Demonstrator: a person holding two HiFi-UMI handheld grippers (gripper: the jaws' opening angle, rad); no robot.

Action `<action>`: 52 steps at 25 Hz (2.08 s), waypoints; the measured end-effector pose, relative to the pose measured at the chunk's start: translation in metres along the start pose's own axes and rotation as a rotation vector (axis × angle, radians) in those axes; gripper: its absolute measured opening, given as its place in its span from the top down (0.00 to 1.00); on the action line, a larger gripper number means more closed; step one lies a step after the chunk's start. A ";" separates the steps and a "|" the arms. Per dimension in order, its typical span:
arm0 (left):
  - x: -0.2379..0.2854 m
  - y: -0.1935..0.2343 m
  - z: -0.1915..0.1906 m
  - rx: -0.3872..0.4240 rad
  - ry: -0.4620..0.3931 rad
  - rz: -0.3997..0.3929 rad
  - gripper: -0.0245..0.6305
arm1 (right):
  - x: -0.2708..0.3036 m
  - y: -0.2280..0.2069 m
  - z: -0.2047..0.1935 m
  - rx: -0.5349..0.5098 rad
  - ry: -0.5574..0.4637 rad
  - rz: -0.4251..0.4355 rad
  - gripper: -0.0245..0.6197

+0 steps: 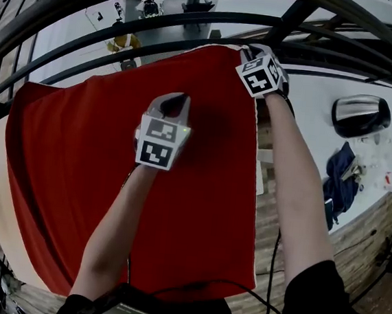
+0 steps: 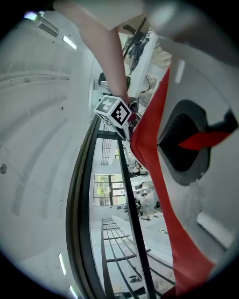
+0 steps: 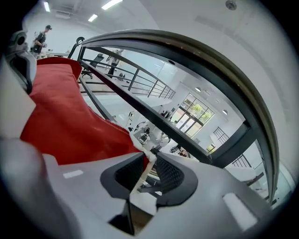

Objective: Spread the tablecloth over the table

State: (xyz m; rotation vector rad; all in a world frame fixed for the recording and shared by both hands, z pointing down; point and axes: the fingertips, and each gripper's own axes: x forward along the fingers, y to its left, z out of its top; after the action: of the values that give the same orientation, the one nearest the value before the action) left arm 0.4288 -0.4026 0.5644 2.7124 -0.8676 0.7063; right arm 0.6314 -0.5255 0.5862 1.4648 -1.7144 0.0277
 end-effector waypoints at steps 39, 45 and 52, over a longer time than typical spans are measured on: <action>-0.433 -0.229 -0.174 -0.160 -0.015 0.150 0.96 | -0.549 0.402 -0.019 0.349 -0.393 0.309 0.95; -0.513 -0.226 -0.171 -0.132 -0.111 0.159 0.96 | -0.601 0.462 0.033 0.319 -0.468 0.326 0.95; -0.635 -0.209 -0.230 -0.151 -0.156 0.195 0.96 | -0.683 0.555 0.087 0.288 -0.513 0.328 0.95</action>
State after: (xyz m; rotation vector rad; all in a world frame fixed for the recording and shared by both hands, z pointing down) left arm 0.0123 0.1541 0.4343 2.5986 -1.1836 0.4468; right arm 0.0898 0.1463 0.3908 1.4581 -2.4429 0.0821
